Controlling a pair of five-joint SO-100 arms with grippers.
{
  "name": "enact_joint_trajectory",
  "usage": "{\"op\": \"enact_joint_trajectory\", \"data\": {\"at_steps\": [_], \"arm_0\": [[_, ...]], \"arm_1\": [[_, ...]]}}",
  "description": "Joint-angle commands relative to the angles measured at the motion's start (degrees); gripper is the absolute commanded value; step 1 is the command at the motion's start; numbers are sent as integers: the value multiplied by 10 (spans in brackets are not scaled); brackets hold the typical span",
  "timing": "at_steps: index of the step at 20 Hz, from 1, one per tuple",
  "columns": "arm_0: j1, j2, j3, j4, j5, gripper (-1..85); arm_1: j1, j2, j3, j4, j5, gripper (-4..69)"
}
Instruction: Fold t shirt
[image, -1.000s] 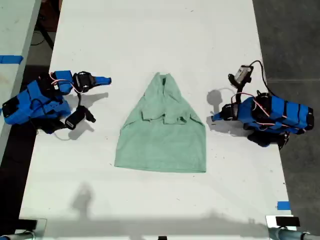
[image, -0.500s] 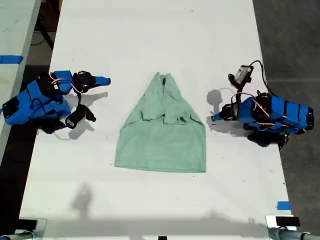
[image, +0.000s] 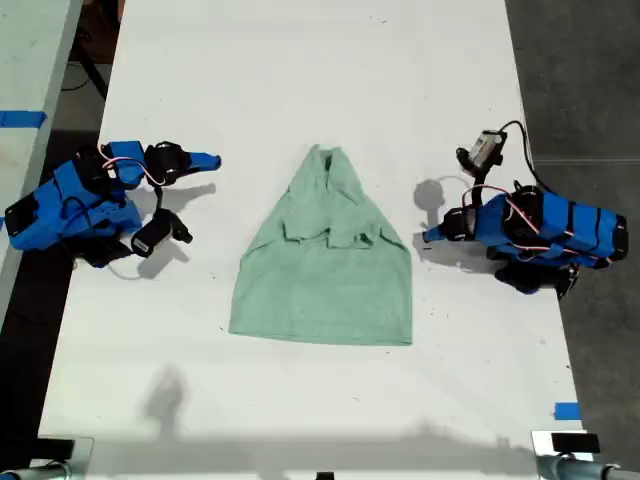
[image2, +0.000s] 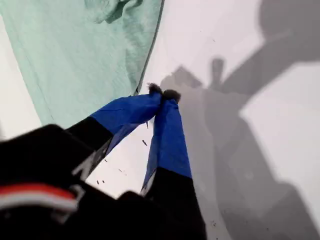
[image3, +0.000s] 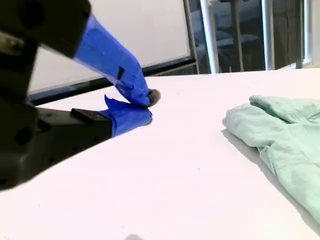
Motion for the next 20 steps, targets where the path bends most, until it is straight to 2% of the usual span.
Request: {"op": "enact_joint_trajectory", "data": {"at_steps": [1,11,12,13,14,16,20], "arm_0": [[-5,5,23,2,-13,10],[-5,5,23,3,-17,12],[-5,5,23,4,-17,21],[-5,5,23,5,-18,79],[-8,5,23,8,-23,94],[-9,5,23,10,-23,55],[-10,5,23,11,-27,36]], "arm_1": [[-3,4,28,-2,4,7],[-20,4,28,-2,5,-13],[-17,4,28,-2,5,-12],[-13,4,28,-2,4,-12],[-13,4,28,-2,4,-12],[-12,4,28,-2,4,-12],[-10,4,28,-2,4,-12]]}}
